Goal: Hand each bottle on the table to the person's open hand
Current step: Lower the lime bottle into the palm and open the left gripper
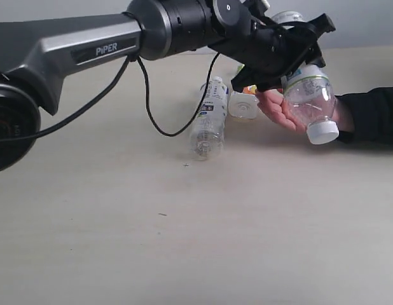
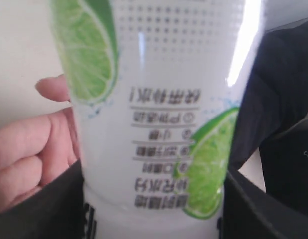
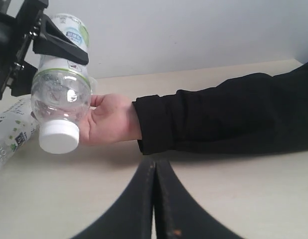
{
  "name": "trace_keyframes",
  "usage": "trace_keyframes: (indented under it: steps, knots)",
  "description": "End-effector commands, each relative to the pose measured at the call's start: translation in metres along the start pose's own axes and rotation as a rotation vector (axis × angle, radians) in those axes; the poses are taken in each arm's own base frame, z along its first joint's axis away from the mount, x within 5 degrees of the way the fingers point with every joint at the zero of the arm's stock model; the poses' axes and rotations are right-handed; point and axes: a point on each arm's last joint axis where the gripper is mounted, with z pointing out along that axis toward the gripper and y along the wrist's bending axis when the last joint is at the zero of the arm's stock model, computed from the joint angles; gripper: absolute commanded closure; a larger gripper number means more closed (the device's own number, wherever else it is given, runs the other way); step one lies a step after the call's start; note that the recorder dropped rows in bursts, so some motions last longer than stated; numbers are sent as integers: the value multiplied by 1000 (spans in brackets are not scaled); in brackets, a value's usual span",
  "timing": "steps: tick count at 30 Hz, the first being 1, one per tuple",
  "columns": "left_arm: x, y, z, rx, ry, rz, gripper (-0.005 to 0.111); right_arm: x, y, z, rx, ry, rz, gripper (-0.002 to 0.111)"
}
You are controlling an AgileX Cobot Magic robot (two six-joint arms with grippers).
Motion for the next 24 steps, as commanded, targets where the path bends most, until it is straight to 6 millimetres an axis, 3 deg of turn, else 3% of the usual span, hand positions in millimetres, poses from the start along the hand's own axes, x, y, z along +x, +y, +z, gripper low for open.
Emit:
trace_keyframes:
  steps: [1, 7, 14, 17, 24]
  knots:
    - [-2, 9, 10, 12, -32, -37, 107, 1, 0, 0, 1, -10, 2, 108]
    - [-1, 30, 25, 1, -13, -120, 101, 1, 0, 0, 1, -10, 2, 108]
    - [-1, 38, 29, -8, 2, -113, 57, 1, 0, 0, 1, -10, 2, 108]
    - [-1, 38, 29, -7, 2, -95, 44, 1, 0, 0, 1, -10, 2, 108]
    - [1, 38, 29, -14, 26, -82, 39, 1, 0, 0, 1, -10, 2, 108]
